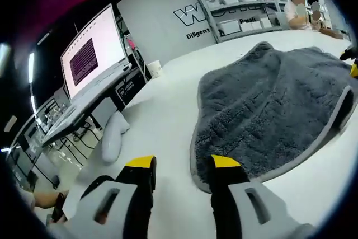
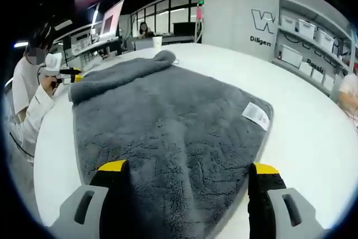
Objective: Open the folded towel by lifting each exposed corner and separating the folded layers until the towel lies flat within the target outline without major curled edges
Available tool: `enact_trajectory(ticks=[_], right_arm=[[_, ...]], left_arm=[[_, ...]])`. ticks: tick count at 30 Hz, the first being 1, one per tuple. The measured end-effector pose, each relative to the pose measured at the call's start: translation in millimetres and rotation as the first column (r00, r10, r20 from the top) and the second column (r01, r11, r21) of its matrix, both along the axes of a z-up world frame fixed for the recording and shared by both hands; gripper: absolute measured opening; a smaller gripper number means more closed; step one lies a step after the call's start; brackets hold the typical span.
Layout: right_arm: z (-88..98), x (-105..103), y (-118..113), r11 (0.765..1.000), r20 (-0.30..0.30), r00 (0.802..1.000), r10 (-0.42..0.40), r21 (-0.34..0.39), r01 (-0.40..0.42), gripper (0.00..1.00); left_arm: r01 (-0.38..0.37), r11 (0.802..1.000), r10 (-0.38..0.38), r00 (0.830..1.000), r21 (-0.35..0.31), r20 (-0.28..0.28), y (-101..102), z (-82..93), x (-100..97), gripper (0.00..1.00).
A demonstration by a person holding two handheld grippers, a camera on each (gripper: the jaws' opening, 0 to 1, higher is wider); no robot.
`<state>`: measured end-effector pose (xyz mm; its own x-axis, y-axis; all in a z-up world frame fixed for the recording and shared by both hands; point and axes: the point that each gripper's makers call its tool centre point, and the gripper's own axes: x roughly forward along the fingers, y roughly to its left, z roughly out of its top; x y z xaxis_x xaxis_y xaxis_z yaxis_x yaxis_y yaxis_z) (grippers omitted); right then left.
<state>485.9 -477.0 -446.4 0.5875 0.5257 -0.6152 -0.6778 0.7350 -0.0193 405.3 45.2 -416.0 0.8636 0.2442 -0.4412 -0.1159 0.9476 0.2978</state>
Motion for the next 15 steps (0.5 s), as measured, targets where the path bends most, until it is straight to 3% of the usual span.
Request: enact_trajectory(ticks=[4,7,9,15], right_arm=[[0.0,0,0,1.000,0.000,1.000,0.000,0.000,0.000,0.87],[0.0,0,0,1.000,0.000,1.000,0.000,0.001,0.000,0.87],[-0.5,0,0,1.000,-0.004,1.000,-0.001,0.004,0.001,0.86],[0.1,1,0,1.000,-0.001,1.000,0.001,0.002,-0.001,0.86]], left_arm=[[0.076,0.990,-0.071,0.996,-0.116,0.046,-21,2.7,3.4,0.45],[0.155,0.968,-0.142,0.987,-0.198,0.075,-43,2.4,9.0,0.48],[0.192,0.953,-0.173,0.980,-0.234,0.099,-54,3.0,12.5,0.49],[0.203,0.941,-0.173,0.976,-0.272,0.129,-64,0.9,18.7,0.59]])
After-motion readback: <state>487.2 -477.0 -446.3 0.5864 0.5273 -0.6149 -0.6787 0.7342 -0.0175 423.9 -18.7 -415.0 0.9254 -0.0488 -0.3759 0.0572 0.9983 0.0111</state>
